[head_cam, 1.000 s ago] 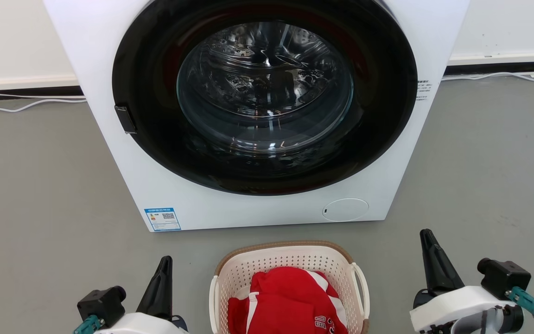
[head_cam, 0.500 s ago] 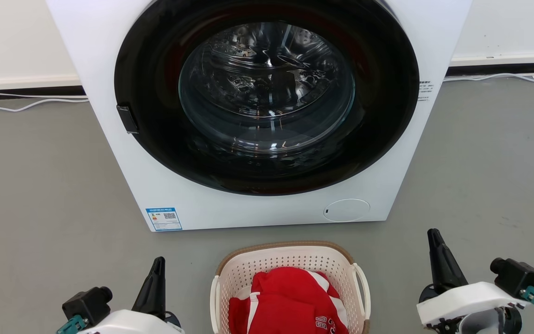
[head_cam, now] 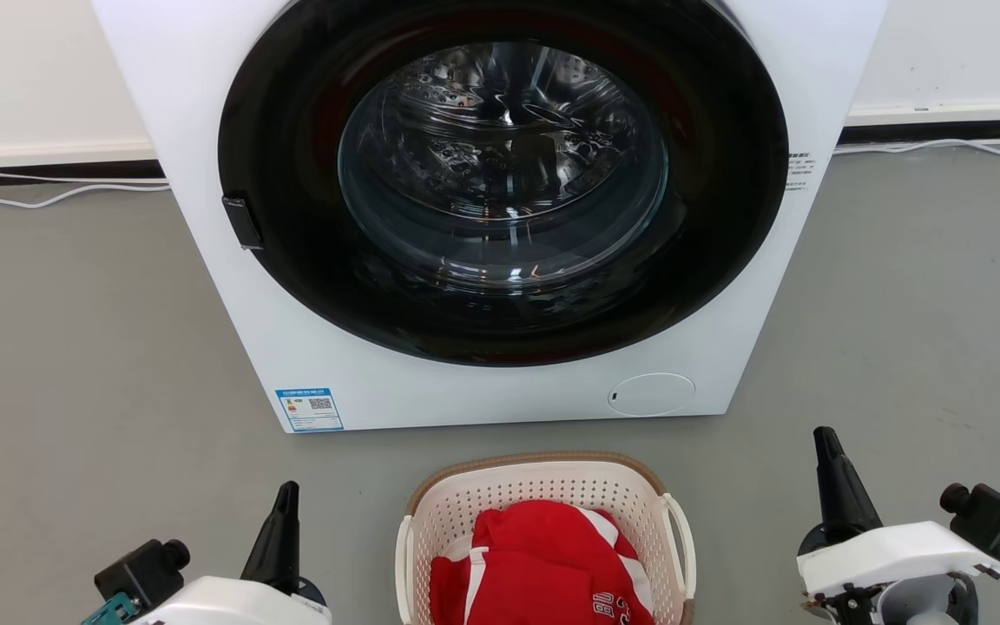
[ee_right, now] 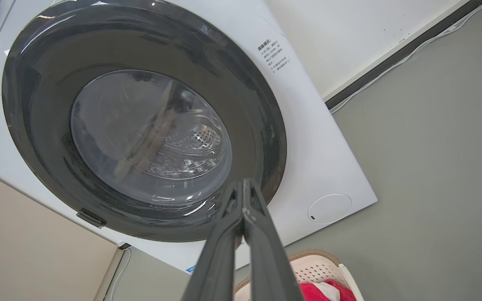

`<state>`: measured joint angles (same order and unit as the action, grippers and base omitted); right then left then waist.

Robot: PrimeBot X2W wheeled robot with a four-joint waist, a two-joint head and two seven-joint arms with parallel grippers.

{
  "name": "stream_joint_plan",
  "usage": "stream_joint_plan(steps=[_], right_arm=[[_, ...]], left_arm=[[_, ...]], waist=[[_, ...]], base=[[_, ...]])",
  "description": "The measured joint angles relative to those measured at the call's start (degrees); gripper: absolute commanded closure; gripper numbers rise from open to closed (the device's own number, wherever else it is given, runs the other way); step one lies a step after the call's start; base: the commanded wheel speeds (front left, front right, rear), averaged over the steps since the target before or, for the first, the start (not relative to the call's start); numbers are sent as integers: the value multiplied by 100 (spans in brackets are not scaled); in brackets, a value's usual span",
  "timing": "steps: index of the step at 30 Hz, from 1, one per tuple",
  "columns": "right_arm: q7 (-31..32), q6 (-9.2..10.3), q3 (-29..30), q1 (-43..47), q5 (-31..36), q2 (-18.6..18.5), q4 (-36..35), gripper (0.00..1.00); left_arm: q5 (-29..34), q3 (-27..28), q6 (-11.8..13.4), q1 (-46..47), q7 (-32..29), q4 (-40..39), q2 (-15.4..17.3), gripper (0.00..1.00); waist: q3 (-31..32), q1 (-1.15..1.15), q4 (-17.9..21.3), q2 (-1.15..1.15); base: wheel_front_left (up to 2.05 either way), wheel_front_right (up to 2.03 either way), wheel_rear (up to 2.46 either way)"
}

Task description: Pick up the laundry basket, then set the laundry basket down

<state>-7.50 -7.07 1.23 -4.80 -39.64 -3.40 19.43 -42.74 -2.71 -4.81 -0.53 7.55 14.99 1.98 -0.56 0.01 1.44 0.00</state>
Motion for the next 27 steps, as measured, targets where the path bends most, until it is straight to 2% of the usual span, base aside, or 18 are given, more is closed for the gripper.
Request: stream_joint_plan(steps=[27], right_arm=[[448,0,211,0,-1668,24,-82,100]], left_arm=[[-1551,246,-60,116,-434,5,4,100]], waist=[[13,0,-47,0]], base=[[0,0,0]])
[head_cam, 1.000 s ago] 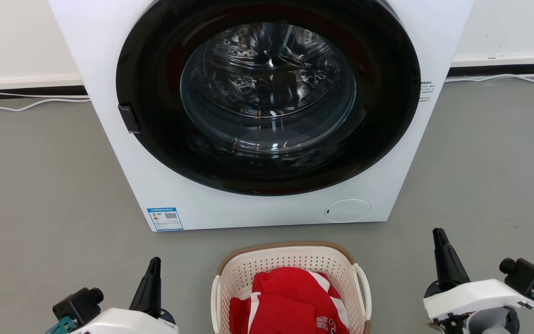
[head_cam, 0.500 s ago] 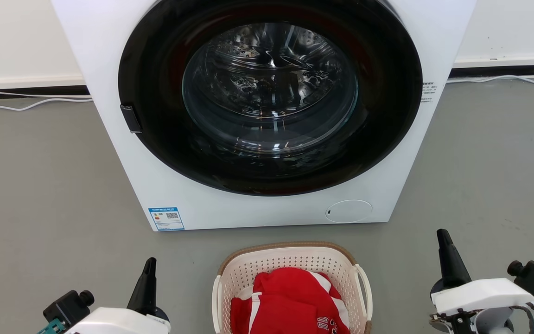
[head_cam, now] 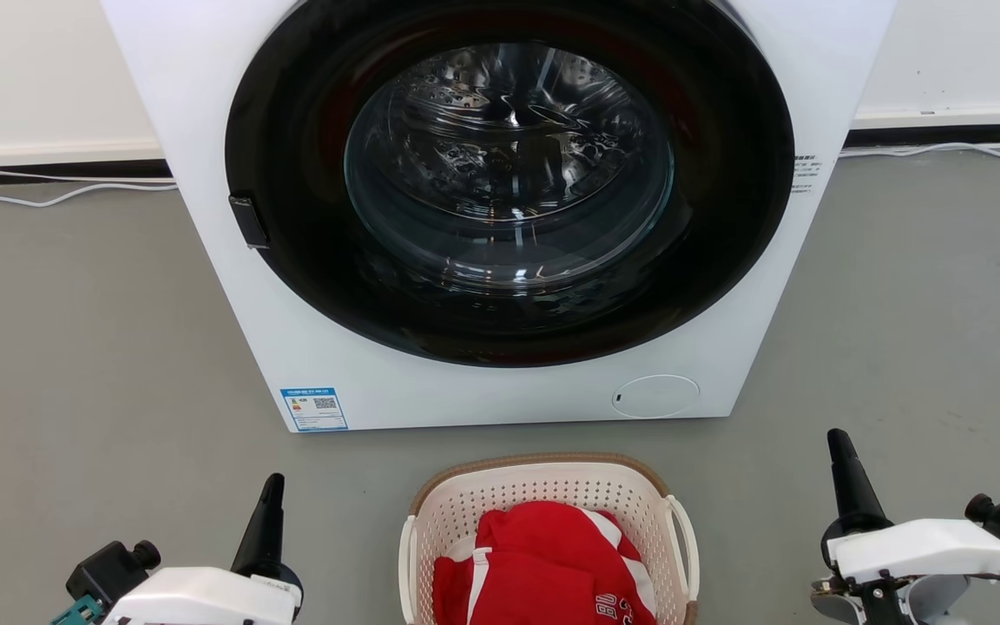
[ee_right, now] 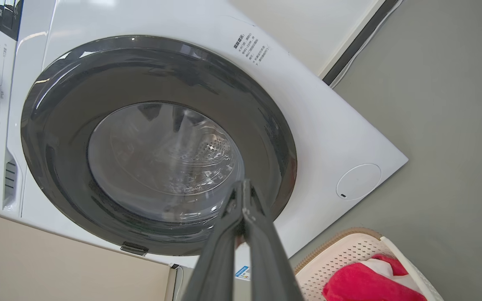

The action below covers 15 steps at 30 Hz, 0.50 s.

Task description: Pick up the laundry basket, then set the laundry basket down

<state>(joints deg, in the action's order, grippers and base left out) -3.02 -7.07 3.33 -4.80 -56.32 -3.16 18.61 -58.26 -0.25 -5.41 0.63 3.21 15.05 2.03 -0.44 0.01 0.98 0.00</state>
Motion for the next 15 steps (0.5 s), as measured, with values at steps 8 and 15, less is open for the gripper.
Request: stream_joint_plan(steps=[8,15], right_arm=[[124,0,46,0,-550,7,-79,100],[252,0,101,0,-1002,13,-102,100]], left_arm=[[-545,63,-21,18,-171,4,2,100],[-950,130,-23,35,-271,5,3,100]], waist=[[4,0,-16,0],[7,0,-28,0]], base=[[0,0,0],[0,0,0]])
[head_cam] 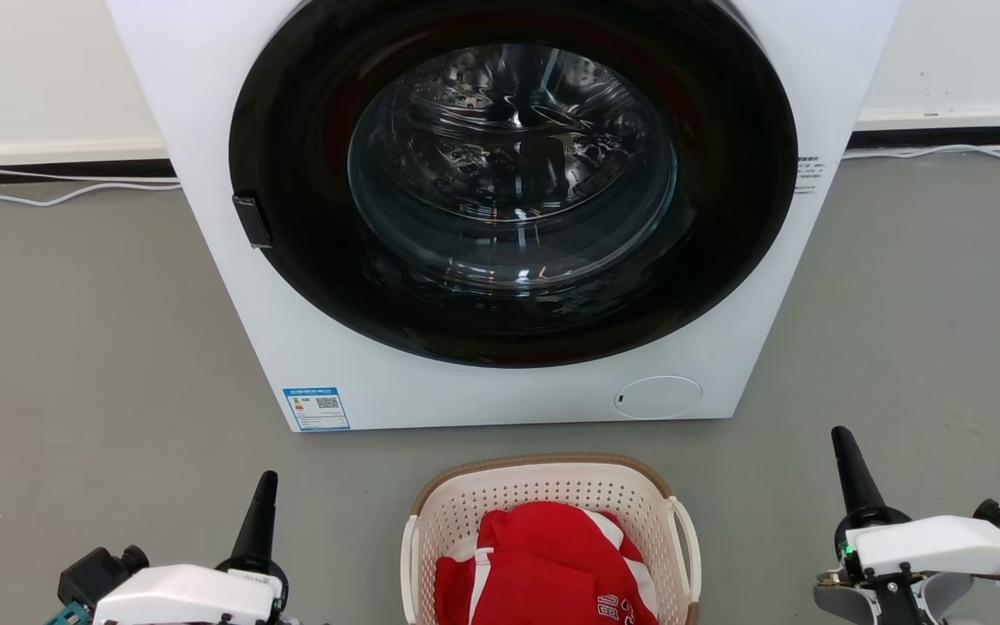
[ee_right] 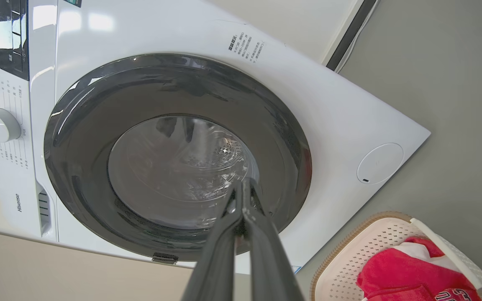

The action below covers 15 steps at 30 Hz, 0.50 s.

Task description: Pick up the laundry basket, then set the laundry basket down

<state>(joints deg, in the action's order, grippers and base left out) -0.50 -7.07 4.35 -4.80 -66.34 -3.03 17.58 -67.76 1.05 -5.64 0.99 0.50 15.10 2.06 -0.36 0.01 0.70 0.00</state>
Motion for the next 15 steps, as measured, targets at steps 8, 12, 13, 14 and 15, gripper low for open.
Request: stream_joint_plan(steps=[8,12,13,14,15], right_arm=[[109,0,85,0,-474,4,-24,100],[176,0,108,0,-738,5,-40,100],[179,0,112,0,-789,7,-45,100],[205,0,119,0,-838,7,-48,100],[230,0,123,1,-898,8,-51,100]], left_arm=[[-454,74,-43,85,-113,5,1,100],[-698,98,-44,85,-203,7,2,100],[-749,105,-44,85,-209,7,2,100],[-804,118,-45,85,-233,7,2,100],[-861,130,-51,86,-258,7,3,100]], waist=[[4,0,-14,0],[6,0,-21,0],[6,0,-23,0],[6,0,-24,0],[7,0,-26,0]], base=[[0,0,0],[0,0,0],[0,0,0],[0,0,0],[0,0,0]])
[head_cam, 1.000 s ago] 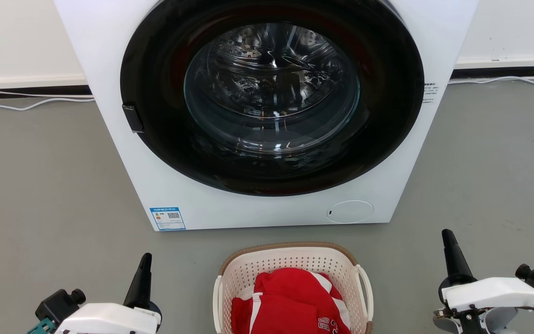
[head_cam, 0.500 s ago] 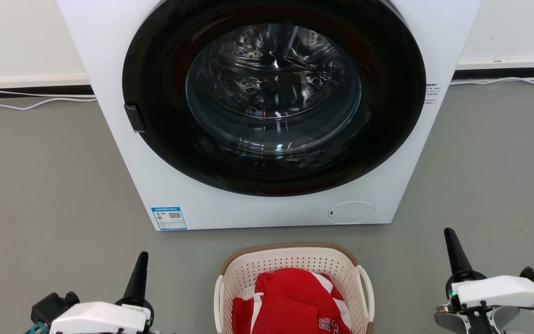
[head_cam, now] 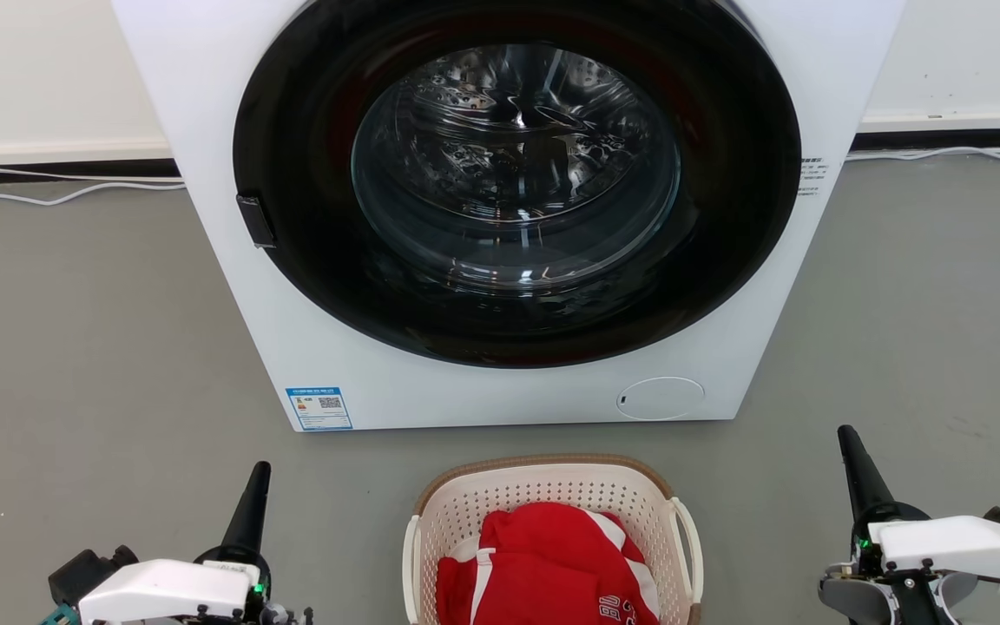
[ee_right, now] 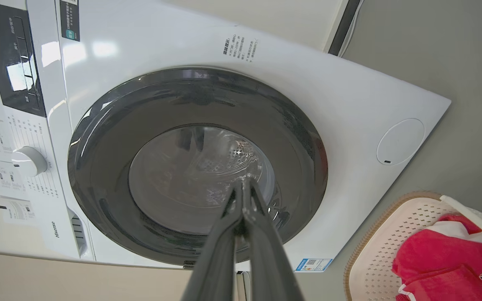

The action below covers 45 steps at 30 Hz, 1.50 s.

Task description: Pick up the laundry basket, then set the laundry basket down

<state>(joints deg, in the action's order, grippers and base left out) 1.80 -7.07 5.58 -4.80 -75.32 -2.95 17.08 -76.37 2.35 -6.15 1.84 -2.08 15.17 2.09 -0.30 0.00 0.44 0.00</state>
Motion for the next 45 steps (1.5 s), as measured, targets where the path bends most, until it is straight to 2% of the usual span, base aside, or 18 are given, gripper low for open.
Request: stream_joint_plan(steps=[26,45], right_arm=[[417,0,192,0,-1615,20,-127,100],[423,0,194,0,-1648,23,-130,100]], left_arm=[[-1504,233,-69,114,-408,11,2,100],[-1551,243,-69,114,-428,12,3,100]], waist=[[12,0,-44,0],[12,0,-44,0]], base=[[0,0,0],[0,0,0]])
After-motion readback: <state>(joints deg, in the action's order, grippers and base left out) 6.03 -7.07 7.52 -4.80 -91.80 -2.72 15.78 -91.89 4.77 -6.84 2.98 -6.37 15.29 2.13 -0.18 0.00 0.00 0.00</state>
